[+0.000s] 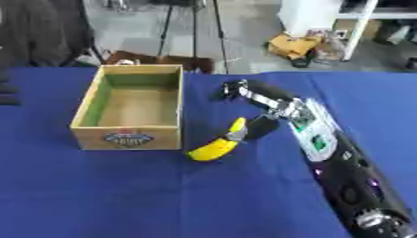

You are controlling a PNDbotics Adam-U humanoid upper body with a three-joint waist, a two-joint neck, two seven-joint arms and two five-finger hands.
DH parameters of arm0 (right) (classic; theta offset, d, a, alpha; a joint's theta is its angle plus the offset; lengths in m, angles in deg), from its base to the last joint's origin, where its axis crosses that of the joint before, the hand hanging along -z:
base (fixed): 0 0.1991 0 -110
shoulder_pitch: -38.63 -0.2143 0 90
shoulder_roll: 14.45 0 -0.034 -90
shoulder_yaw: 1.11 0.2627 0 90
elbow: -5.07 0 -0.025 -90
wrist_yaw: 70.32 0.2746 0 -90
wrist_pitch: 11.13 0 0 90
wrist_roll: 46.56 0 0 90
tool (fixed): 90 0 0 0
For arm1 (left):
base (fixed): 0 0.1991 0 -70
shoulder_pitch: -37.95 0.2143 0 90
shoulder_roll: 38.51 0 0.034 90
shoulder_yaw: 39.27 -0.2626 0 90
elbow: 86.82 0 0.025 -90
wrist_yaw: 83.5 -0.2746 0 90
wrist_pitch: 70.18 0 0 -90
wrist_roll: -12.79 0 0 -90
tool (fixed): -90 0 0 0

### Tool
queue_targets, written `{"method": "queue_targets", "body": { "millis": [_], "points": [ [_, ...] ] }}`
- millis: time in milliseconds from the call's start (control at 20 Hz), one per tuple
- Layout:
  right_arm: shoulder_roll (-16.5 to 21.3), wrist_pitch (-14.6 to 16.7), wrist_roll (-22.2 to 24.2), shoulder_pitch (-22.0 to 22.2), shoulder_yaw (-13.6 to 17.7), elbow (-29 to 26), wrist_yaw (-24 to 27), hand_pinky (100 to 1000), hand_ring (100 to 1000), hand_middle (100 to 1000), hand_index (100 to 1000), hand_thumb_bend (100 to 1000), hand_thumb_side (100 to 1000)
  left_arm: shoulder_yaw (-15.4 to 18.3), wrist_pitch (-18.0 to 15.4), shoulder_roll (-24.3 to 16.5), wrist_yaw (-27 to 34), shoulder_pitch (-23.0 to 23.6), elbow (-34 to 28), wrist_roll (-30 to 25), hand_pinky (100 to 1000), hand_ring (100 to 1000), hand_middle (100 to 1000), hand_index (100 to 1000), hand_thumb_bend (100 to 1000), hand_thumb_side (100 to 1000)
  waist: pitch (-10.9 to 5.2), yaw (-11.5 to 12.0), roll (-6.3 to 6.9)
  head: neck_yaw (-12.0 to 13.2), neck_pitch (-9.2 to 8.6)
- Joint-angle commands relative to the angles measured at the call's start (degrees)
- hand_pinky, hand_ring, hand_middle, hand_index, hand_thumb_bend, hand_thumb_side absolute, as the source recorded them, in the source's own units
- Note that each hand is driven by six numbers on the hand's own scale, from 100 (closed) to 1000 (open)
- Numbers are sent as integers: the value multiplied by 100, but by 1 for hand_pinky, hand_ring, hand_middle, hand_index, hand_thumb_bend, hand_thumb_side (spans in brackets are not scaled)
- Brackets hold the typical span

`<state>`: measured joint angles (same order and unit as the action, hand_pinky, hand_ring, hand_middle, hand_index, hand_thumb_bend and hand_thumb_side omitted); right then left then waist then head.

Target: Pick up objects on the table and place them in the box.

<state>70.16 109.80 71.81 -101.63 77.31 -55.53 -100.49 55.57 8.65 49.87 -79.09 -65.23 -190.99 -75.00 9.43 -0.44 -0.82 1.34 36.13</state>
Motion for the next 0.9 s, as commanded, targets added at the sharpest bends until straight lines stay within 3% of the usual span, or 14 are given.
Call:
{"method": "queue_targets", "body": {
  "millis": [50, 450, 700, 850, 900],
  "points": [
    [4, 21, 87, -57, -3, -92, -7, 773, 794, 748, 818, 394, 302, 54, 3, -43, 34, -62, -84, -1, 623, 678, 679, 832, 702, 712, -85, -1, 21, -23, -65],
    [-108, 86, 251, 39, -70, 38, -278, 771, 786, 740, 813, 391, 257, 56, 2, -37, 35, -60, -83, -11, 623, 678, 678, 832, 699, 713, -73, -1, 29, -33, -63],
    [-132, 168, 284, 111, -115, 114, -481, 770, 778, 730, 810, 355, 247, 58, 0, -33, 35, -55, -81, -14, 623, 678, 678, 832, 700, 713, -69, 9, 26, -41, -69],
    [-123, 214, 300, 160, -149, 135, -548, 769, 775, 726, 809, 342, 194, 58, 0, -30, 35, -54, -80, -16, 623, 678, 678, 832, 699, 713, -64, 14, 25, -47, -75],
    [-124, 226, 321, 183, -172, 149, -565, 769, 776, 727, 809, 304, 192, 57, 1, -30, 35, -54, -80, -18, 623, 678, 678, 832, 697, 713, -63, 17, 23, -54, -77]
  ]
}}
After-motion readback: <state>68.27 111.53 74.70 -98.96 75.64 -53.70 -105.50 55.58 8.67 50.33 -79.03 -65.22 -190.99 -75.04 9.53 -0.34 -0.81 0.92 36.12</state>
